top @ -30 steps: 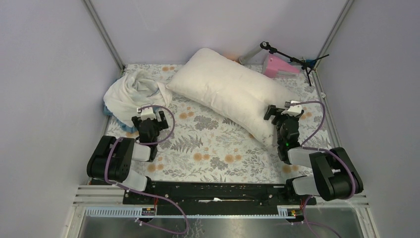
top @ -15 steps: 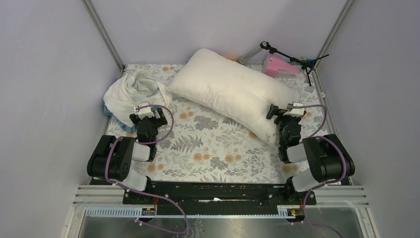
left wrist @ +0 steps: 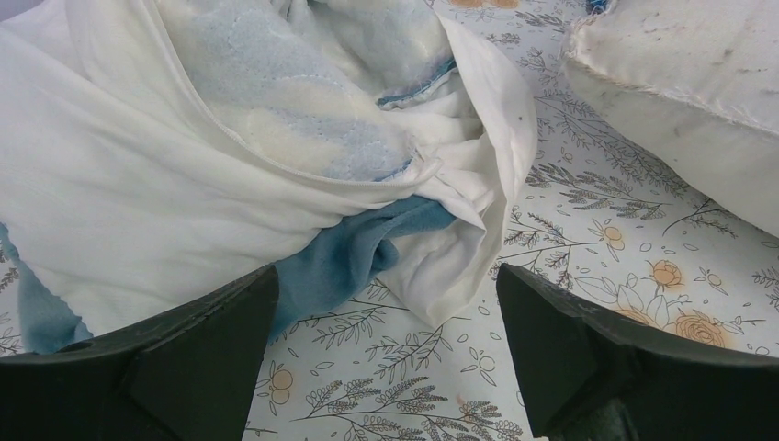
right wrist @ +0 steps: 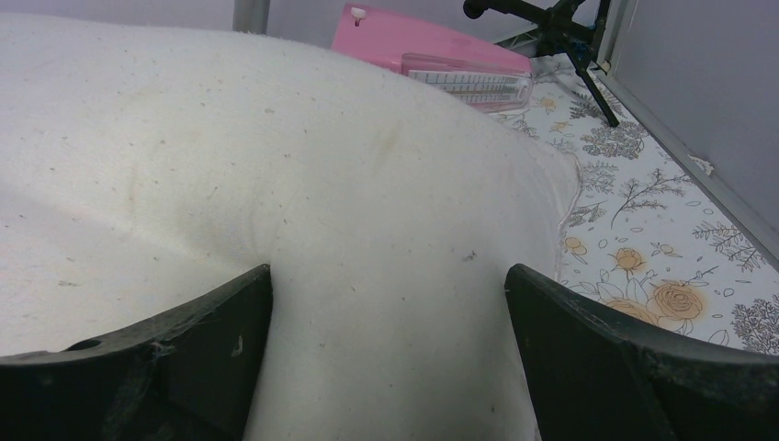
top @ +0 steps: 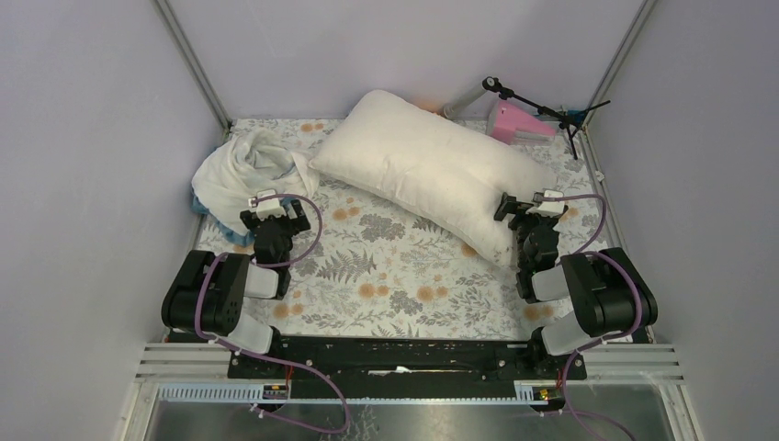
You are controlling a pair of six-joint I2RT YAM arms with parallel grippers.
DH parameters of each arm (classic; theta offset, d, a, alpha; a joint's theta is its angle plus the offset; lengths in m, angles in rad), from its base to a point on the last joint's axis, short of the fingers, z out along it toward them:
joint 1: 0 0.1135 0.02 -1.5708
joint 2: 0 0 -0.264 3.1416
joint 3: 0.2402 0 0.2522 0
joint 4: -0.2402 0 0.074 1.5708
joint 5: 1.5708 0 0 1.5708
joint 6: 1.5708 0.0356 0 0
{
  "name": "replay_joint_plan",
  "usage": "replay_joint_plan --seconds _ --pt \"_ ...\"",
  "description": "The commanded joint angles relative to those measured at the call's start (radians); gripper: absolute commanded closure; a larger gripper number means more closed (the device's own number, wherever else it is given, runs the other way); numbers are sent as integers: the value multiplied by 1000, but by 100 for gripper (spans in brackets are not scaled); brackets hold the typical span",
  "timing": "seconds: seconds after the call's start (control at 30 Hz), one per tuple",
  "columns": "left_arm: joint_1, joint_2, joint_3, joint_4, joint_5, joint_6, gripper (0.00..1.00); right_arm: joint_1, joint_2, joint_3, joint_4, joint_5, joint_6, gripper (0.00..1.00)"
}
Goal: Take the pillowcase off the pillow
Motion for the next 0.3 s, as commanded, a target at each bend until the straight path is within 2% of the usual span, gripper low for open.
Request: replay_joint_plan --seconds 0.0,0.27 --pt "3 7 -7 70 7 7 1 -28 30 -22 -106 73 -60 0" --pt "3 7 -5 68 10 8 1 -28 30 -21 -105 73 -60 0"
